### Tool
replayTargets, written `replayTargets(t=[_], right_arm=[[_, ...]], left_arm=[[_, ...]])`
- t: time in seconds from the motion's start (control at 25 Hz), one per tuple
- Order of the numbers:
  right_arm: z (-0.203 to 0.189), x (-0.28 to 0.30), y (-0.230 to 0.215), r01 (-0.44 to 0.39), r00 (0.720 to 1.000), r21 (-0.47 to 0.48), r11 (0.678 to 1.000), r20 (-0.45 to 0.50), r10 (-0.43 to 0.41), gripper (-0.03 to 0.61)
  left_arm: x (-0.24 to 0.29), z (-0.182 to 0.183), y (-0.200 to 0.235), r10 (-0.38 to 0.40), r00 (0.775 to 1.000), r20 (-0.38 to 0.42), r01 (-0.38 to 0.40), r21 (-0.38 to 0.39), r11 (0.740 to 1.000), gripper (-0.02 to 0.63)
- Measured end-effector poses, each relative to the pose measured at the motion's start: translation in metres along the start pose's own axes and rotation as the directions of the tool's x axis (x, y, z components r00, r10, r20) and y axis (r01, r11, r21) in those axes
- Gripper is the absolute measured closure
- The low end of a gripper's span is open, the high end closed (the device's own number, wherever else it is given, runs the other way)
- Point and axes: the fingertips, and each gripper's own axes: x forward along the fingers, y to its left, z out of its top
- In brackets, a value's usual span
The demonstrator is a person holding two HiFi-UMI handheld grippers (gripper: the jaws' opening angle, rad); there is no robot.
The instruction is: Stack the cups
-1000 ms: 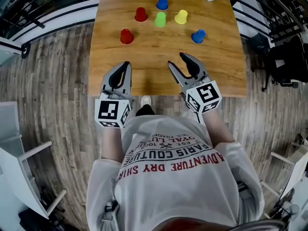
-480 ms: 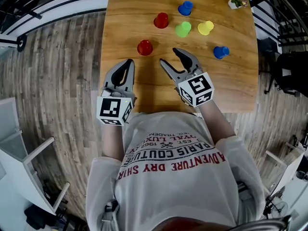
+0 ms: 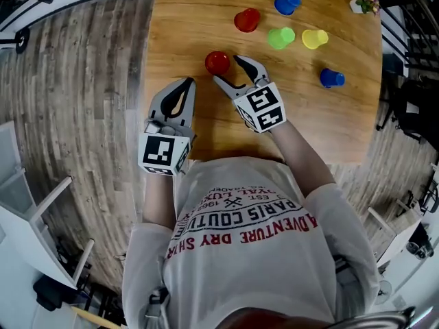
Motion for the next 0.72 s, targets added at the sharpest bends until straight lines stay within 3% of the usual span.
replayTargets(t=[0.4, 0.48, 0.72], right_arm=[[-0.019, 0.040, -0.001, 0.021, 0.996, -0.022, 1.000, -0.085, -0.023, 0.291], [-0.020, 0.041, -0.002, 0.024, 0.996, -0.018, 1.000, -0.080, -0.025, 0.321], [-0.015, 0.021, -0.012, 0.053, 0.997, 0.012, 0.999, -0.051, -0.052, 0.324]], left_arm=[[0.003, -0.020, 0.019, 0.016, 0.998, -0.064, -0.019, -0.036, 0.999, 0.597], [0.006, -0.021, 0.019, 0.012, 0.998, -0.064, -0.015, -0.039, 0.999, 0.597], [0.021, -0.018, 0.008, -0.035, 0.996, -0.077, 0.034, -0.011, 0.999, 0.597]])
